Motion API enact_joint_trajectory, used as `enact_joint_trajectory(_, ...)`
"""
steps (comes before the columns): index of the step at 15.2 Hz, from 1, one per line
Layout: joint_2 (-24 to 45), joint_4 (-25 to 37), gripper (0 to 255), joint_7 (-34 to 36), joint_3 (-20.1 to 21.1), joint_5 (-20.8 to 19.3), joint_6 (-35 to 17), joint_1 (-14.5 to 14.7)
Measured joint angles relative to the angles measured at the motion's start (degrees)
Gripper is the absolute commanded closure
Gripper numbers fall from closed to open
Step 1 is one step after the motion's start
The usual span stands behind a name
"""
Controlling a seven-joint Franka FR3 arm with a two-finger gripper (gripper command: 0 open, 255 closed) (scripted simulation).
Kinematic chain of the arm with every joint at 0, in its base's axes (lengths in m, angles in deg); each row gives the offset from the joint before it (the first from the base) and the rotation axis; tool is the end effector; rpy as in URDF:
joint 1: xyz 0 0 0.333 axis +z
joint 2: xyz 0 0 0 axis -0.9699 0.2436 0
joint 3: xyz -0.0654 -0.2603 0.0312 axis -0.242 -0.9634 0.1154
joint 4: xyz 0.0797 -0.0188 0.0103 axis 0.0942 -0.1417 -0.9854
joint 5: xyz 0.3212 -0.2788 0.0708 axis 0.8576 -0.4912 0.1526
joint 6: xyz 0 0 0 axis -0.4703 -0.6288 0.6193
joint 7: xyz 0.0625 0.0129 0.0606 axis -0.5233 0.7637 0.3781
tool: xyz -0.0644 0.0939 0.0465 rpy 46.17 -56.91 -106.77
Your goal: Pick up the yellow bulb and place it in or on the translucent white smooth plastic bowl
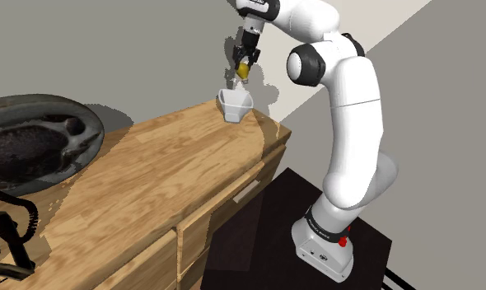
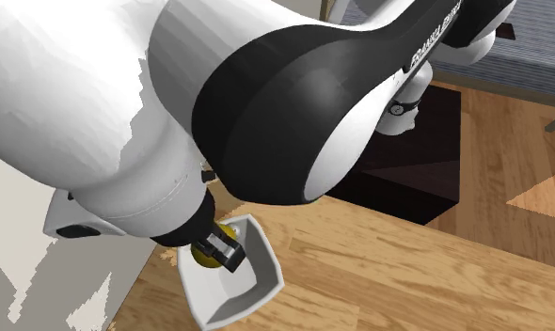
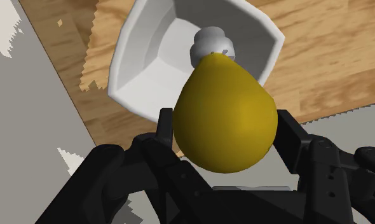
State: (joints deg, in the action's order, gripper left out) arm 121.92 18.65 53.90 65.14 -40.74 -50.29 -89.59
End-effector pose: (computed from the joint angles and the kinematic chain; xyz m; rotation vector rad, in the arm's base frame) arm 0.6789 -0.2972 0.4356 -3.0404 0.3967 0.0076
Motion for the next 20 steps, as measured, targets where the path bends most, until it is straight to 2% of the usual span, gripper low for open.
enact_joint_trajectory(2, 0.8, 0.1, 255, 0.0, 0.1, 0.1, -0.7, 0.0)
enact_joint_trajectory(9, -0.3, -7.2, 255, -0.8, 0.0, 0.1, -6.7, 1.1)
enact_joint_trajectory(16, 0.1, -11.9, 255, -1.4, 0.2, 0.4, -11.7, 1.6)
enact_joint_trajectory(20, 0.1, -13.1, 255, -1.6, 0.2, 0.4, -12.9, 1.8)
